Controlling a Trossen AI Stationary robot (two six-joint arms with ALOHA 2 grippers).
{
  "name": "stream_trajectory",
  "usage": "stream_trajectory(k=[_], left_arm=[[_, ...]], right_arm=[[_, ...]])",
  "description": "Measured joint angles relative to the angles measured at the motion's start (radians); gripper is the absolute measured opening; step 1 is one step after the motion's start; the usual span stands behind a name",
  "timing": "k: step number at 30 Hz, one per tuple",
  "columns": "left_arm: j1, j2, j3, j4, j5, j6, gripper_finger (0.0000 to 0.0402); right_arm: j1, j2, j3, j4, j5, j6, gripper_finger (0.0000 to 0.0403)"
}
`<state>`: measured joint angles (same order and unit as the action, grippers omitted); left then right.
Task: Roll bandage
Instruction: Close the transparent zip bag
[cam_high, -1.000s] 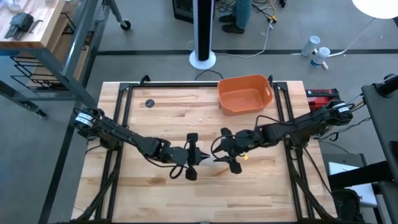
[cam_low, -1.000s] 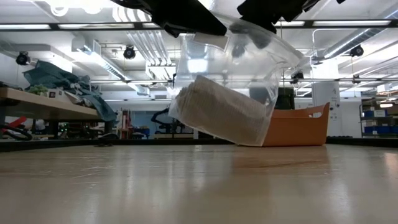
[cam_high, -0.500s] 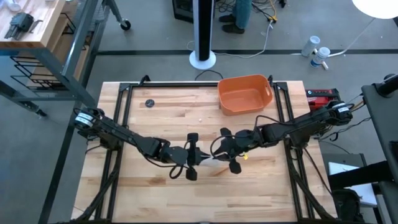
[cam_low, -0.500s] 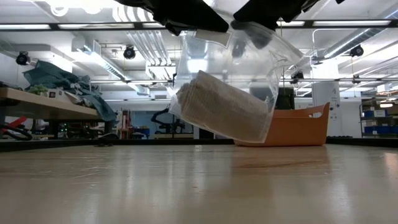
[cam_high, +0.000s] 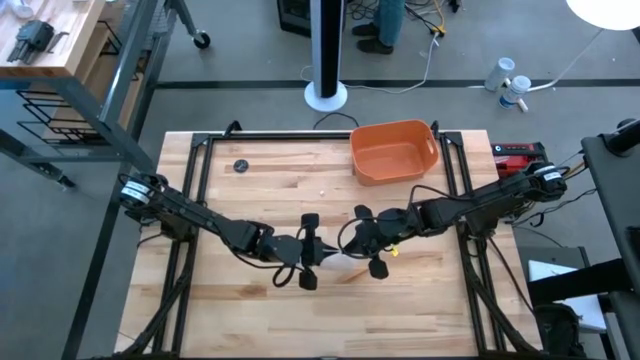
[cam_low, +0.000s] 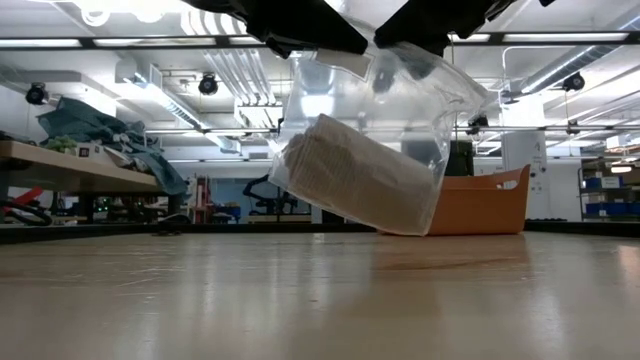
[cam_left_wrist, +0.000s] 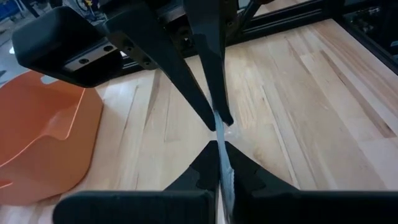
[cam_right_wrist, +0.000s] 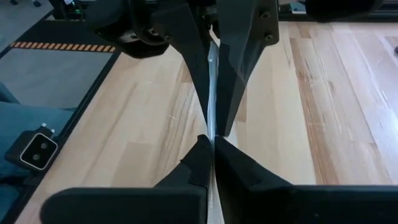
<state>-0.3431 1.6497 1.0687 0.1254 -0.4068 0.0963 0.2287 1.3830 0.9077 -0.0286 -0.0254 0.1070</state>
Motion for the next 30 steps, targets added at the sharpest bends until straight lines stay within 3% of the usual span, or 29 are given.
stream_trajectory(k=[7,13,25,27,30], left_arm=[[0.0,0.0,0.0,-0.001,0.027,0.001,0.0],[0.0,0.0,0.0,0.0,0.032,0.004,0.0],[0.0,0.0,0.0,-0.015,0.032,-0.004,0.0],[0.0,0.0,0.0,-0.014,0.032,-0.004,0.0],[0.0,0.0,0.0,-0.015,0.032,-0.004,0.0]], right_arm=[[-0.001,-0.001,0.0,-0.043,-0.006,0.019,0.0065],[-0.007,-0.001,0.0,-0.047,-0.074,0.041,0.001],[-0.007,0.0,0.0,-0.061,-0.078,0.03,0.0082],[-0.007,0.0,0.0,-0.078,-0.079,0.031,0.0076],[-0.007,0.0,0.0,-0.103,-0.079,0.04,0.003]])
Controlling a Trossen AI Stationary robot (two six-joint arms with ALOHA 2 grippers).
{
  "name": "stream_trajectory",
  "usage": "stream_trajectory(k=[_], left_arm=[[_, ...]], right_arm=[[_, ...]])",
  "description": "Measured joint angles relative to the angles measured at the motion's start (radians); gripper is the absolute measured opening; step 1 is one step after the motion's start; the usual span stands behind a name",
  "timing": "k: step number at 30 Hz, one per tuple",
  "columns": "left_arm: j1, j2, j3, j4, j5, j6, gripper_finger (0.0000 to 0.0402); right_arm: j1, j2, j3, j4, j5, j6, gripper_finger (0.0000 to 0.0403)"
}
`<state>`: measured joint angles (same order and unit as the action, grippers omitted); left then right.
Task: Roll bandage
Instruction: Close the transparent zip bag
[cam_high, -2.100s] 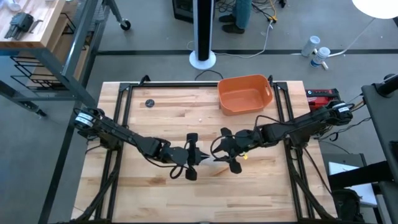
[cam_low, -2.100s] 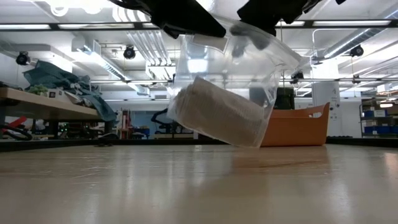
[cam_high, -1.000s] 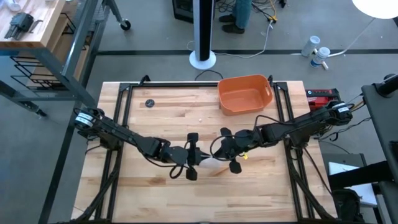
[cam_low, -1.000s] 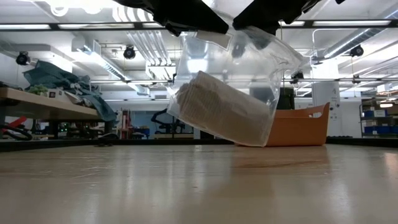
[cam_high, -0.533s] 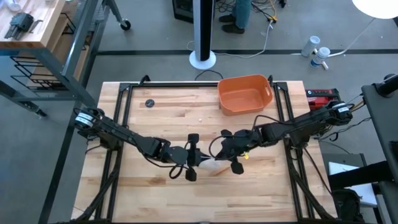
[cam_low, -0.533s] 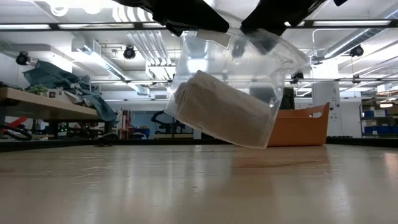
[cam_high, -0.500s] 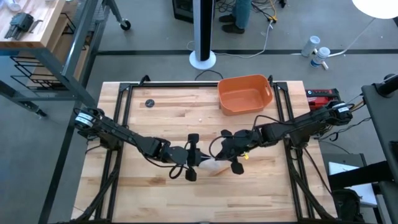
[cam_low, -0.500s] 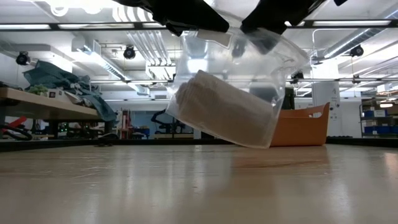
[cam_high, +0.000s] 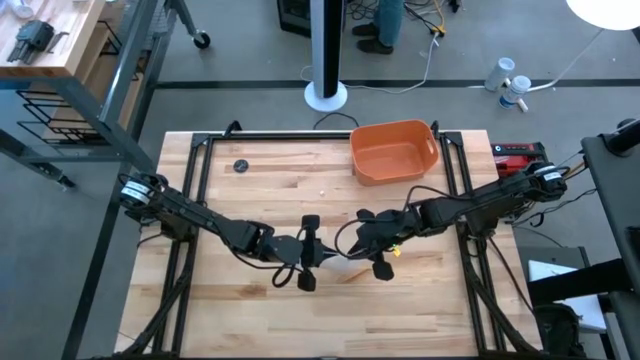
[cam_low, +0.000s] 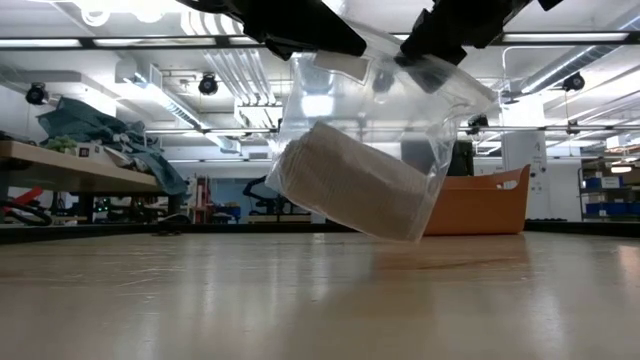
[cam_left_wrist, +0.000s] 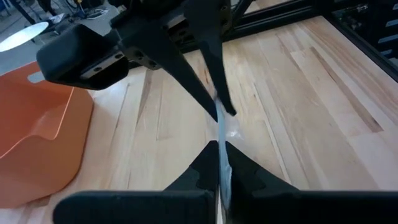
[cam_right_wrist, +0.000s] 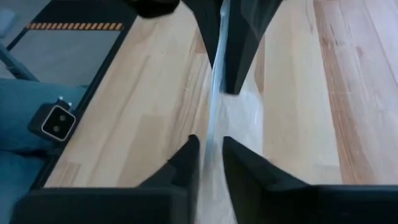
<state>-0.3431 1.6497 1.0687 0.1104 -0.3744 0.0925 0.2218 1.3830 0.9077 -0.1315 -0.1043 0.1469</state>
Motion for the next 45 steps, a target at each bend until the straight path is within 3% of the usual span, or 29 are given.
stream_trajectory(k=[3,16,21,25,30,37,39,42,45], left_arm=[[0.0,0.0,0.0,0.0,0.0,0.0,0.0],[0.0,0.0,0.0,0.0,0.0,-0.001,0.0],[0.0,0.0,0.0,-0.001,0.0,-0.001,0.0],[0.0,0.0,0.0,-0.001,0.0,-0.001,0.0],[0.0,0.0,0.0,-0.003,0.0,-0.005,0.0],[0.0,0.0,0.0,-0.006,0.0,-0.005,0.0],[0.0,0.0,0.0,-0.007,0.0,-0.005,0.0],[0.0,0.0,0.0,-0.007,0.0,-0.005,0.0],[0.0,0.0,0.0,-0.007,0.0,-0.005,0.0]], right_arm=[[0.0,0.0,0.0,-0.009,0.0,0.002,0.001],[0.0,0.0,0.0,-0.028,0.0,0.016,0.0079],[-0.004,0.0,0.0,-0.059,-0.008,0.046,0.0012],[-0.004,0.0,0.0,-0.06,-0.008,0.038,0.0015],[-0.004,0.0,0.0,-0.07,-0.008,0.026,0.0036],[-0.004,0.001,0.0,-0.092,-0.009,0.027,0.0097],[-0.008,0.001,-0.001,-0.108,-0.012,0.067,0.008],[-0.012,0.001,-0.002,-0.104,-0.038,0.066,0.0016],[-0.011,0.001,-0.003,-0.102,-0.043,0.061,0.0022]])
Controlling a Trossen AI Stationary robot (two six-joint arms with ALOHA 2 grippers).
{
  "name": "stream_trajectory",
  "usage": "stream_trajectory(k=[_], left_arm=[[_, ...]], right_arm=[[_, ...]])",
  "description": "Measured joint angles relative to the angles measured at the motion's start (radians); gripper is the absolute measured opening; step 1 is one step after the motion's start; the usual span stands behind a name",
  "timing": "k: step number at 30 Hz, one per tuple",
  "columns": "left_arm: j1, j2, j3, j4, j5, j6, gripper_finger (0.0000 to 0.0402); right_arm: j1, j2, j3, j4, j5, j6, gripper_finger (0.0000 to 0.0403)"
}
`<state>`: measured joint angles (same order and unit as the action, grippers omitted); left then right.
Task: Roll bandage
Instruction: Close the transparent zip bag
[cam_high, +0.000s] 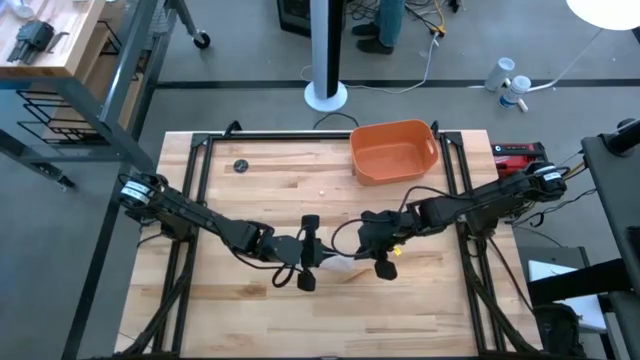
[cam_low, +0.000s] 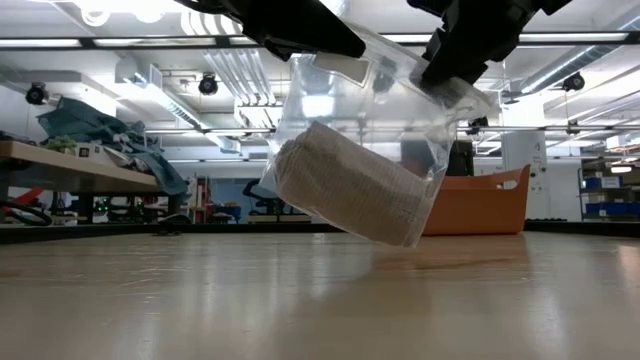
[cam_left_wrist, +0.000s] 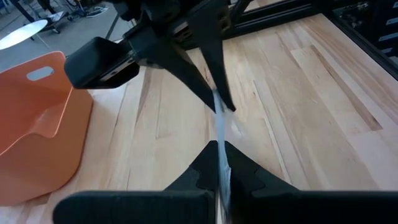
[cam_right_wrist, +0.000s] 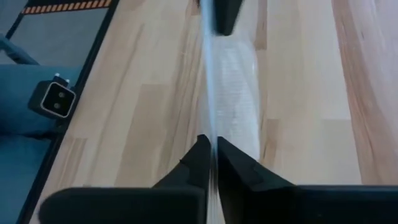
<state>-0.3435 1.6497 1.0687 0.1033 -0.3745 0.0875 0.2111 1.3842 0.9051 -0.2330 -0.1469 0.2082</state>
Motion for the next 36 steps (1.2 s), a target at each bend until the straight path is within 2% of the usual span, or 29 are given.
stream_trajectory(k=[11,16,18,20,24,25,31,36], left_arm=[[0.0,0.0,0.0,-0.003,0.0,0.0,0.0],[0.0,0.0,0.0,-0.01,0.0,-0.01,0.0],[0.0,0.0,0.0,-0.015,0.0,-0.017,0.0],[0.0,0.0,0.0,-0.018,0.0,-0.018,0.0],[0.0,0.0,0.0,-0.018,0.0,-0.019,0.0],[0.0,0.0,0.0,-0.018,0.0,-0.019,0.0],[0.0,0.0,0.0,-0.018,0.0,-0.02,0.0],[0.0,0.0,0.0,-0.025,0.0,-0.026,0.0]], right_arm=[[0.0,0.007,-0.007,-0.024,-0.002,0.001,0.0119],[0.0,0.007,-0.009,-0.021,-0.002,0.001,0.0142],[0.0,0.007,-0.01,-0.021,0.0,0.003,0.0137],[0.0,0.007,-0.01,-0.021,0.0,0.004,0.0114],[0.0,0.007,-0.01,-0.023,0.0,-0.005,0.0023],[0.0,0.007,-0.01,-0.022,0.0,-0.01,0.0012],[0.0,0.006,-0.01,-0.016,-0.008,0.012,0.0042],[0.0,0.005,-0.01,-0.016,-0.009,0.017,0.0083]])
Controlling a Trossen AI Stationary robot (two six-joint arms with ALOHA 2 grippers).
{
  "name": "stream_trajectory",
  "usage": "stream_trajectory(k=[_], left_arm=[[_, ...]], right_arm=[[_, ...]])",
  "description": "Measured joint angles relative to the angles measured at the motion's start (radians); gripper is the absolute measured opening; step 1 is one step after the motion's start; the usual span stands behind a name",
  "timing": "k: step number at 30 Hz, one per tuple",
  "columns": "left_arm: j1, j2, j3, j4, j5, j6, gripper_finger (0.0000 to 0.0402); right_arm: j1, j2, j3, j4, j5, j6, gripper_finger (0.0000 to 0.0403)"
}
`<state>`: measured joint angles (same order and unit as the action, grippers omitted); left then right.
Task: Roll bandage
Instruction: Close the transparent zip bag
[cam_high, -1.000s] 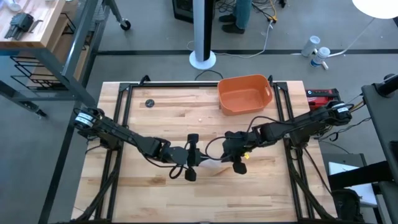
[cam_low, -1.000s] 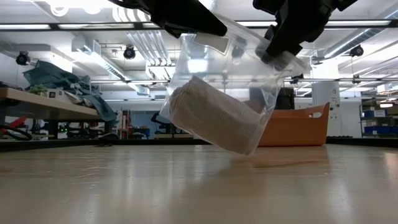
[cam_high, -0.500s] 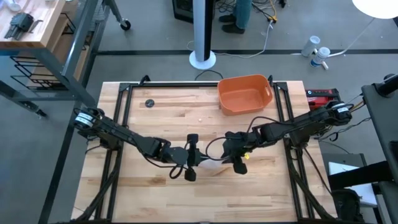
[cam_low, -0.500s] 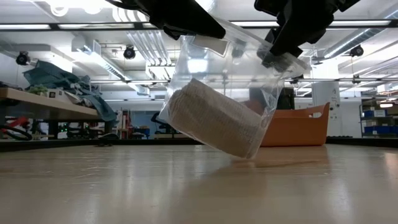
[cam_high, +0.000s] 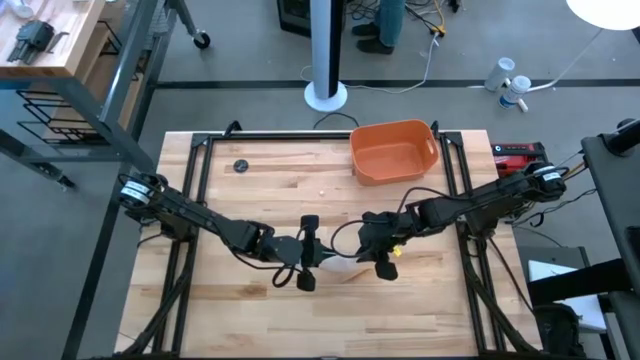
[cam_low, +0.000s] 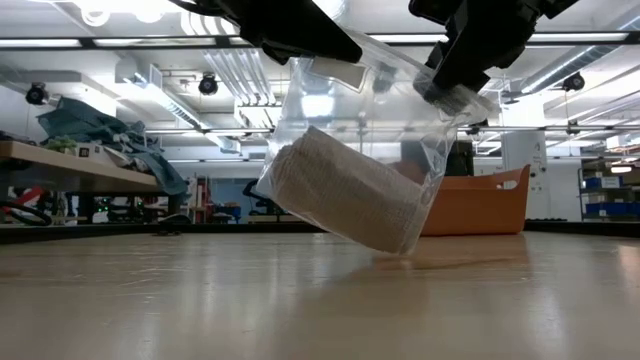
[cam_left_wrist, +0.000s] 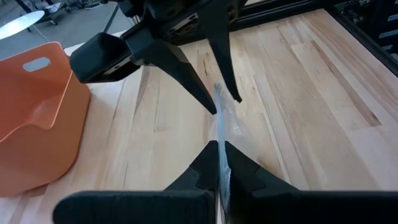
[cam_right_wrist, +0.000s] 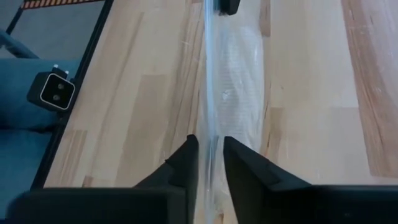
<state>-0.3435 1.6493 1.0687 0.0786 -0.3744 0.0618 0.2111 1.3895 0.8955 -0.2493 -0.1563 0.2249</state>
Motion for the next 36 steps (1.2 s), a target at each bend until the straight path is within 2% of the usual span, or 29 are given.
stream_trajectory(k=[7,14,23,32,34,36], left_arm=[[0.0,0.0,0.0,-0.003,0.0,-0.004,0.0],[0.0,0.0,0.0,-0.008,0.0,-0.013,0.0],[0.0,0.0,0.0,-0.015,0.0,-0.022,0.0],[0.0,0.0,0.0,-0.014,0.0,-0.021,0.0],[0.0,0.0,0.0,-0.014,0.0,-0.021,0.0],[0.0,0.0,0.0,-0.014,0.0,-0.021,0.0]], right_arm=[[0.0,-0.002,0.0,-0.009,-0.001,-0.006,0.0136],[-0.002,-0.014,0.0,-0.023,0.0,0.0,0.0153],[-0.002,-0.035,-0.01,-0.086,0.06,-0.013,0.014],[-0.003,-0.035,-0.046,-0.041,0.086,0.024,0.0135],[-0.003,-0.035,-0.046,-0.053,0.091,0.041,0.0111],[-0.003,-0.035,-0.047,-0.056,0.094,0.041,0.0057]])
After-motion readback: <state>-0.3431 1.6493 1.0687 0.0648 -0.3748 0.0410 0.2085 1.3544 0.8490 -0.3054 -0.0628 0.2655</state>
